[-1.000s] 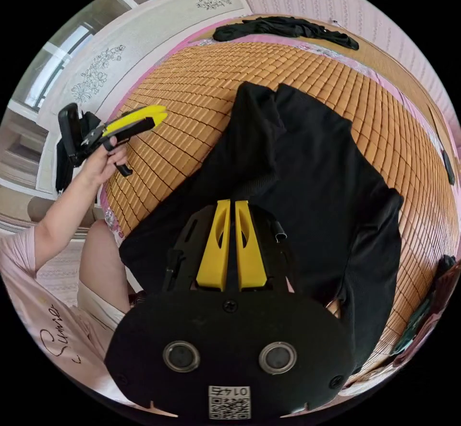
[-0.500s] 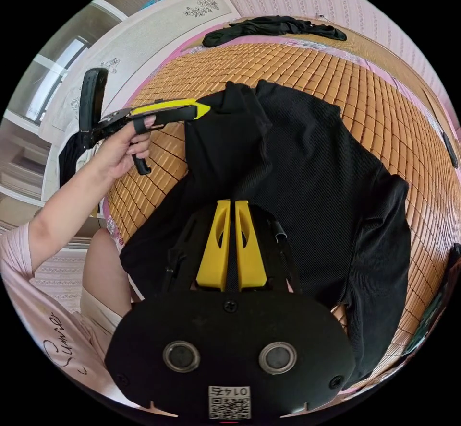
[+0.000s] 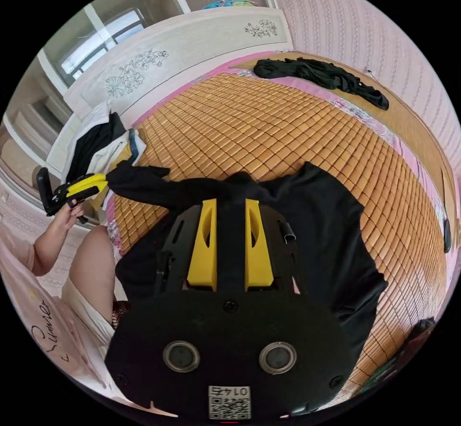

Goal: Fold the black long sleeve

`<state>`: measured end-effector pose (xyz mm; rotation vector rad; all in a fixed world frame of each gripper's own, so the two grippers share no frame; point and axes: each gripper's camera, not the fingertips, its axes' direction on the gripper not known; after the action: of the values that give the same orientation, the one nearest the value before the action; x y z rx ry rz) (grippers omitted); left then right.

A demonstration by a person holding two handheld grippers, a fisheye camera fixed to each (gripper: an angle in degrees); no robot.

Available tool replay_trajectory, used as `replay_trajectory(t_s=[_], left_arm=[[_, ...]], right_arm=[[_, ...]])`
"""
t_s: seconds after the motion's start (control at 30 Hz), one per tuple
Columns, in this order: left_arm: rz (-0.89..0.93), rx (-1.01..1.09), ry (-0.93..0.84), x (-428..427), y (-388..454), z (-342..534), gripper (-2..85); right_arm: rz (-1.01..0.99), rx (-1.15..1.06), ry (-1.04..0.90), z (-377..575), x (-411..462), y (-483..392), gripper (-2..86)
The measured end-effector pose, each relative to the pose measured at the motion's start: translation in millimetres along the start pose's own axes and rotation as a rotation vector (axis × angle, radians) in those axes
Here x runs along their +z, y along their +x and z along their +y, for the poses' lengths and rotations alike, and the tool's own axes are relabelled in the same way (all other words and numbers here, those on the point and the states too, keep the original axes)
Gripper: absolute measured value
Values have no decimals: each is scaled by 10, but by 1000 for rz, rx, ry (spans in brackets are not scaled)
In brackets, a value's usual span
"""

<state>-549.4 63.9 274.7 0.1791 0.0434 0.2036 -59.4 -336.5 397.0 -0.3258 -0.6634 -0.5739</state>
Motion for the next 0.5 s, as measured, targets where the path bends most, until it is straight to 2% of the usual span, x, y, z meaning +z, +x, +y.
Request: replay_trajectory(t_s=[0.07, 0.17, 0.3, 0.33, 0.5], left_arm=[[-52, -35, 0, -85, -132, 94, 57], [-87, -85, 15, -151, -289, 187, 62], [-16, -96, -49, 191, -360, 176, 78], [-2, -101, -54, 249, -364, 154, 82], [112, -91, -116, 671, -233, -118, 83]], right_arm=[[115, 88, -47, -196, 145, 232, 89], [159, 177, -112, -437, 390, 438, 81], [240, 207, -213, -657, 743, 508, 32], [255, 191, -188, -710, 757, 493, 6], [340, 215, -216, -928, 828, 463, -8]])
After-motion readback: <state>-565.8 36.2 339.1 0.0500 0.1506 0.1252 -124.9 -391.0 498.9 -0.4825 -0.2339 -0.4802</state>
